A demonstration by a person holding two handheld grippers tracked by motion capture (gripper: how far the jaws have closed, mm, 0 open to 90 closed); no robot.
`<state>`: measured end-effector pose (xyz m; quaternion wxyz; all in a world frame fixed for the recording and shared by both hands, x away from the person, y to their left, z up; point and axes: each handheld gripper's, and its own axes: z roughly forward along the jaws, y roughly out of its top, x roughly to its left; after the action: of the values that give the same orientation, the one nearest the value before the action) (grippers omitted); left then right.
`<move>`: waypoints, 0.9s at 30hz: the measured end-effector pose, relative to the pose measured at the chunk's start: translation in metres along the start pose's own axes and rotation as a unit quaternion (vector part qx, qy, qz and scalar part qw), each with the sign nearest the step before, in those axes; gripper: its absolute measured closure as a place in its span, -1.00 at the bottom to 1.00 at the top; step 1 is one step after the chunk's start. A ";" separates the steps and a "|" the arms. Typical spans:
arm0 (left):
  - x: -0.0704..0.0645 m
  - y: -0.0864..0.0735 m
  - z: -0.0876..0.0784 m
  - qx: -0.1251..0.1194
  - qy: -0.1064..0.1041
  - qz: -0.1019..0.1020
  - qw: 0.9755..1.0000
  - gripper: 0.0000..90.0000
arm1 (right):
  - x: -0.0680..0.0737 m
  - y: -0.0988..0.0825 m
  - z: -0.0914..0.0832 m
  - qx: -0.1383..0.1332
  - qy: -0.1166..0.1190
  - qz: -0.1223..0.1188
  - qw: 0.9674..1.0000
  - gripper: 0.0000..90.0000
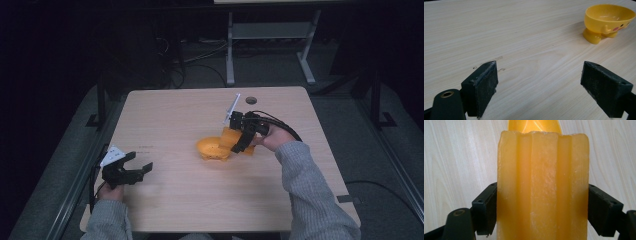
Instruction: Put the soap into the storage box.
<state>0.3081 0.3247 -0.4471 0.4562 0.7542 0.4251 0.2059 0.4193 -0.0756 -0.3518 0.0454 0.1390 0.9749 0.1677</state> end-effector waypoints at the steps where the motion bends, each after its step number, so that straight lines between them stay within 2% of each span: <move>1: 0.000 0.000 0.000 0.000 0.000 0.000 1.000 -0.69 | 0.000 0.000 0.000 0.000 0.000 0.000 1.000 -0.53; 6: 0.000 0.000 0.000 0.000 0.000 0.000 1.000 -0.69 | 0.001 0.011 0.001 0.001 0.005 -0.010 1.000 -0.53; 13: 0.001 0.000 0.000 0.000 0.001 0.000 1.000 -0.69 | -0.002 0.019 0.004 -0.012 0.015 -0.016 1.000 -0.53; 17: 0.000 0.000 0.000 0.000 0.001 0.000 1.000 -0.69 | -0.004 0.024 0.006 -0.003 0.012 -0.019 1.000 -0.53; 27: 0.001 0.000 0.000 -0.001 0.000 0.000 1.000 -0.69 | -0.005 0.043 0.003 -0.008 0.012 -0.037 0.999 -0.53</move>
<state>0.3084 0.3256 -0.4467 0.4567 0.7538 0.4251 0.2060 0.4354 -0.0374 -0.3399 0.0412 0.1007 0.9784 0.1757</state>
